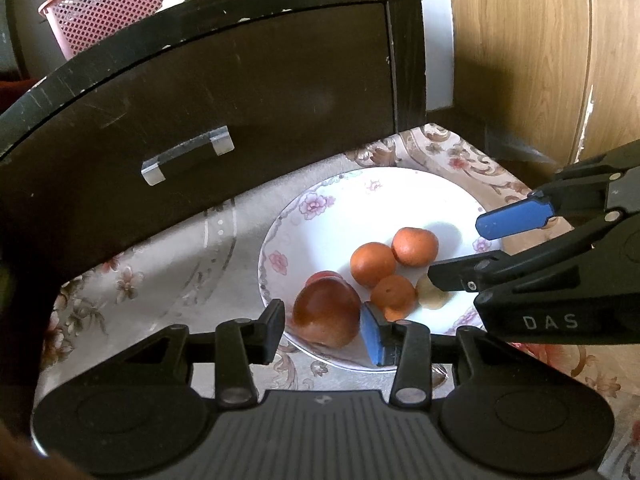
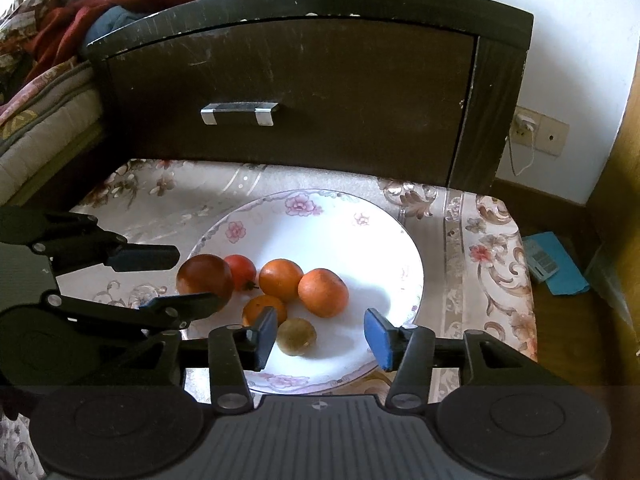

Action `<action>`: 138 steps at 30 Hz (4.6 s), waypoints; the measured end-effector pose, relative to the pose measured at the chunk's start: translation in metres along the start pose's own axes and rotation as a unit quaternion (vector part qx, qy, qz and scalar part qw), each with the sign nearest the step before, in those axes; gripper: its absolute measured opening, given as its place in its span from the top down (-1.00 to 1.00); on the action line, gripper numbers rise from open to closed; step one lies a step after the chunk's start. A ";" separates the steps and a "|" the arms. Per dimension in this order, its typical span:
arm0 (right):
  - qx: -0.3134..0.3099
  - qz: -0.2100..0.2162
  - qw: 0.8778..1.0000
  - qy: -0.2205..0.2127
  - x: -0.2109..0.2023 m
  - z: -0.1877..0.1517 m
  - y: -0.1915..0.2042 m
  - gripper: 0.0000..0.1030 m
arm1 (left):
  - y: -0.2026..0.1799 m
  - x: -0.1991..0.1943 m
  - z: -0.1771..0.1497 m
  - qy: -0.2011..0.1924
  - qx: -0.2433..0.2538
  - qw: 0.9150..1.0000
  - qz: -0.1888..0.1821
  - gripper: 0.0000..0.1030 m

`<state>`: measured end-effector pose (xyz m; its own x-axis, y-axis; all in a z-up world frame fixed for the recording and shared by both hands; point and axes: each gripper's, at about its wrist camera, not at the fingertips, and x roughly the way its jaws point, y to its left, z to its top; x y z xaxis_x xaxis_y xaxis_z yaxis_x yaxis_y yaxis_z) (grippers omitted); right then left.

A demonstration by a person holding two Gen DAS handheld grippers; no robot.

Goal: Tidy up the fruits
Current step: 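Open the right tool to drop the tangerine while the left tool releases the dark tomato, then withdraw both open tools toward the red tomato and brown fruit, then grasp the elongated red tomato with the left tool while the right tool grasps the brown fruit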

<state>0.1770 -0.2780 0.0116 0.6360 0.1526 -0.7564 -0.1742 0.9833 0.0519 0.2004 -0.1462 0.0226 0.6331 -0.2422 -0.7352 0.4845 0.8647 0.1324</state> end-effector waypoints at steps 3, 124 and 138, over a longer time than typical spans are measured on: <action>0.001 -0.001 1.000 -0.001 -0.002 -0.001 -0.001 0.09 | -0.001 -0.002 0.000 0.000 0.000 1.000 -0.001 0.04; -0.098 0.035 0.993 0.063 0.001 -0.041 0.098 0.60 | 0.026 -0.056 -0.111 0.055 -0.037 0.994 -0.083 0.18; -0.095 0.025 0.992 0.077 -0.014 -0.072 0.079 0.57 | 0.009 -0.053 -0.114 0.063 -0.009 0.994 -0.086 0.17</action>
<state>0.0997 -0.2093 -0.0205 0.5028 0.1700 -0.8476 -0.3503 0.9364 -0.0200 0.1025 -0.0759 -0.0133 0.4611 -0.3312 -0.8232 0.5672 0.8235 -0.0137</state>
